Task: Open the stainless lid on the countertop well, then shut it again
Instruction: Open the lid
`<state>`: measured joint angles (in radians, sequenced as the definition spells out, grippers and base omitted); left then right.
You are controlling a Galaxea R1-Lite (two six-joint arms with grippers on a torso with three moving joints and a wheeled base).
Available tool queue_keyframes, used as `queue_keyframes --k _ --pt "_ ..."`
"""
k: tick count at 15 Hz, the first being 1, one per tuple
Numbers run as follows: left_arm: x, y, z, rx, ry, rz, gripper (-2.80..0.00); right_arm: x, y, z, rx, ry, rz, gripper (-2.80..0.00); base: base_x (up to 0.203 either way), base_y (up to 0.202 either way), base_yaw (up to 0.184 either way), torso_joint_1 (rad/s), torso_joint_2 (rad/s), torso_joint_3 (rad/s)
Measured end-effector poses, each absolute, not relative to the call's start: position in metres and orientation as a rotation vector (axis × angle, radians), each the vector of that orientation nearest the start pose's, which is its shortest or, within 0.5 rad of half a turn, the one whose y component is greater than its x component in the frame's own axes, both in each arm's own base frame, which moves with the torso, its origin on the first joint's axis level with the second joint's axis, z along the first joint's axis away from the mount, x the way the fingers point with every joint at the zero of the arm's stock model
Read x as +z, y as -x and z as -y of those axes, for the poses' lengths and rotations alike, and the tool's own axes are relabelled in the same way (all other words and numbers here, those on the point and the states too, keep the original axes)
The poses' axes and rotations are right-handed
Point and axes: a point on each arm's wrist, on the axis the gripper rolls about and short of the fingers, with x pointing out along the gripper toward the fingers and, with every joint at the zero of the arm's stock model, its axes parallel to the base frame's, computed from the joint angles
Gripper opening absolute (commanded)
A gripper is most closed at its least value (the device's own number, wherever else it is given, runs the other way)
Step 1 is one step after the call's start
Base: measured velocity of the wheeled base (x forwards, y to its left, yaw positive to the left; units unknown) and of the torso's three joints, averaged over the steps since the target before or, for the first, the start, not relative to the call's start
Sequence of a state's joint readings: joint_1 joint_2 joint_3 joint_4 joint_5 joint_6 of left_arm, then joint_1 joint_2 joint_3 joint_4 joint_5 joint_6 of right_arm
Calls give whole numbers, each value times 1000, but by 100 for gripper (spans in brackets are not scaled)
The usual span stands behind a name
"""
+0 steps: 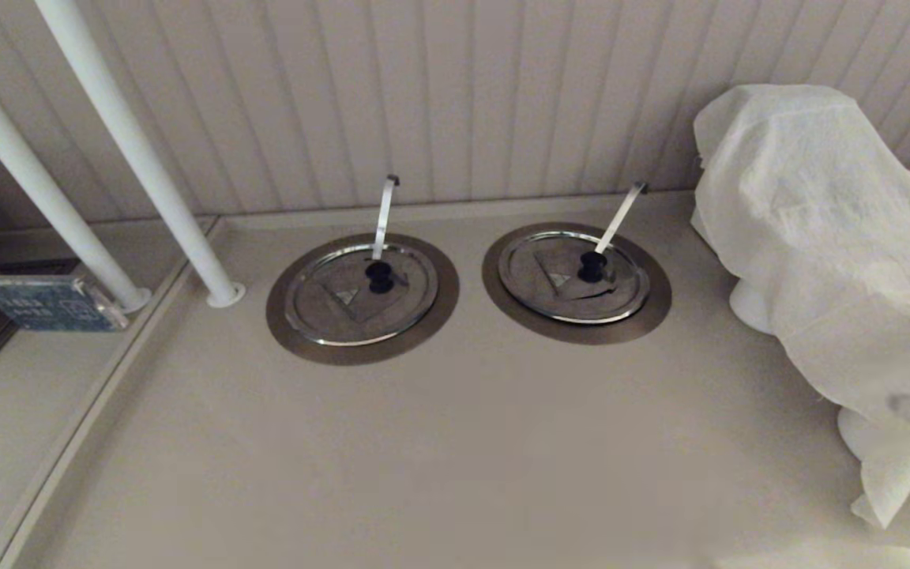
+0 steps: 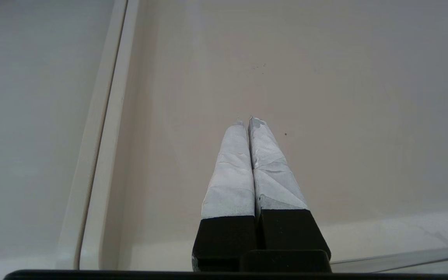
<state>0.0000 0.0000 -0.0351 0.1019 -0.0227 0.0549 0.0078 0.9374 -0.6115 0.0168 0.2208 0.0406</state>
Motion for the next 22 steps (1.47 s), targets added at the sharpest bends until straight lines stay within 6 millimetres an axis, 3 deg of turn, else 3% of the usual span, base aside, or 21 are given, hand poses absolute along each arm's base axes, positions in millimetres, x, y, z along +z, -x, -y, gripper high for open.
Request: queue_keyframes --k 3,5,8,10,15,18,22 --pt "75 26 1 -25 -54 -66 -280 234 -197 -11 219 -76 -292 -280 0 0 0 0 0 0" --pt "75 26 1 -25 -54 -66 -280 243 -246 -16 254 -75 -206 -280 0 0 0 0 0 0" --pt "75 26 1 -25 -54 -66 -280 247 -296 -29 292 -69 -131 -280 0 0 0 0 0 0" --pt "75 26 1 -25 -54 -66 -280 239 -325 -39 260 -63 -142 -280 0 0 0 0 0 0" --pt "75 26 1 -25 -54 -66 -280 227 -382 -61 154 -50 -126 -280 0 0 0 0 0 0" --pt "75 26 1 -25 -54 -66 -280 234 -402 -66 108 -51 -77 -280 0 0 0 0 0 0" --pt "75 26 1 -25 -54 -66 -280 217 -422 -73 71 -41 -93 -280 0 0 0 0 0 0"
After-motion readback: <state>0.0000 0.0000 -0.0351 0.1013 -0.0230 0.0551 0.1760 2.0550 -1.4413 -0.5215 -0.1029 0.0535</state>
